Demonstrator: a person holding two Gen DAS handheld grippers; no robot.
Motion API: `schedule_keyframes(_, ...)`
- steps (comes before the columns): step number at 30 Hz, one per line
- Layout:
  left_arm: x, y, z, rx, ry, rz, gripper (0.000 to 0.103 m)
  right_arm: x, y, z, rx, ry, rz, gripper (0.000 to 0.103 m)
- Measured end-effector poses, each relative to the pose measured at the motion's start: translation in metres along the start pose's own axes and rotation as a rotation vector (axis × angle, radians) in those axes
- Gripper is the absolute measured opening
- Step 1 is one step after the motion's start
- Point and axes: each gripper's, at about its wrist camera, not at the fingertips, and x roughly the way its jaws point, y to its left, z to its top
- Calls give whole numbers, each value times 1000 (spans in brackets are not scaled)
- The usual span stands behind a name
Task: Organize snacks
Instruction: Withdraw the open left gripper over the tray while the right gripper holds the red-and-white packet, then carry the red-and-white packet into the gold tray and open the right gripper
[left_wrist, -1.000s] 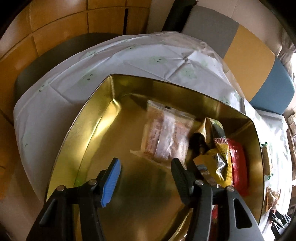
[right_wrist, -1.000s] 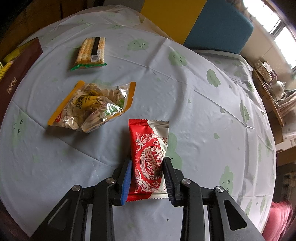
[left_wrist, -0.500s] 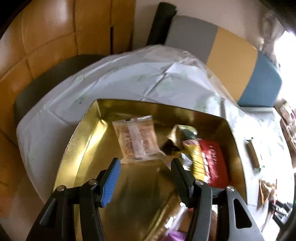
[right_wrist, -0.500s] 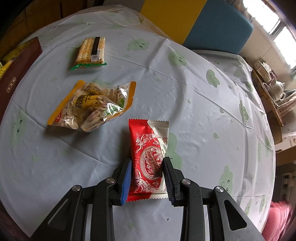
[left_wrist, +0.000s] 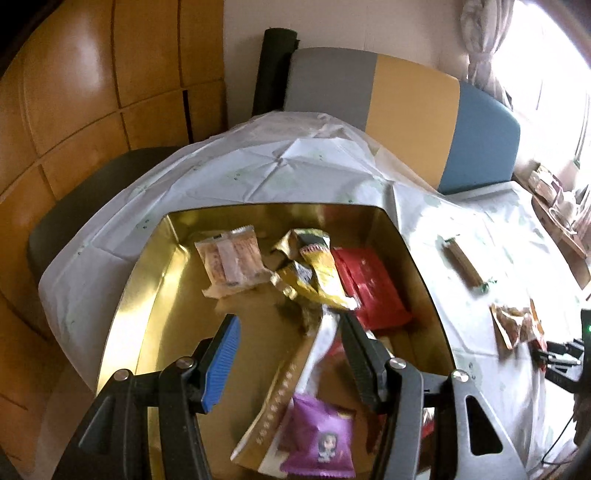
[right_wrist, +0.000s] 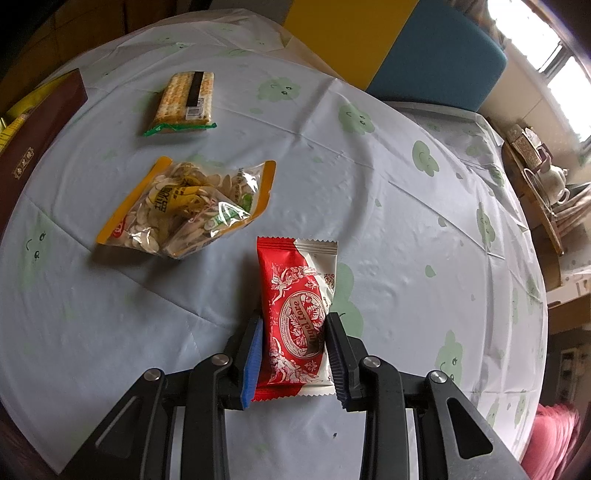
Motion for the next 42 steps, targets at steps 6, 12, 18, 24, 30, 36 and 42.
schedule_keyframes(6,-4,-8,-14,5,11,-23,58,0,1,0,-4,-1,0,33)
schedule_keyframes(12,-7,-14,-19,19,8,-36,58,0,0,1,9,-2,5,32)
schedule_keyframes(18,-7,-12,-20,15,9,-45,58,1,-8,2,52,6,41,32)
schedule_keyframes(24,-8,-7,-22,19,5,-39,58,3,-17,5,86,21,74,32)
schedule_keyframes(30,-9,1,-21,-3,-2,-36,58,-11,-34,13,157,-2,96,31)
schedule_keyframes(36,-11,8,-21,-22,-8,-34,58,-51,-36,23,190,-117,130,31)
schedule_keyframes(42,-11,18,-22,-41,-4,-29,58,-79,-5,27,155,-196,227,31)
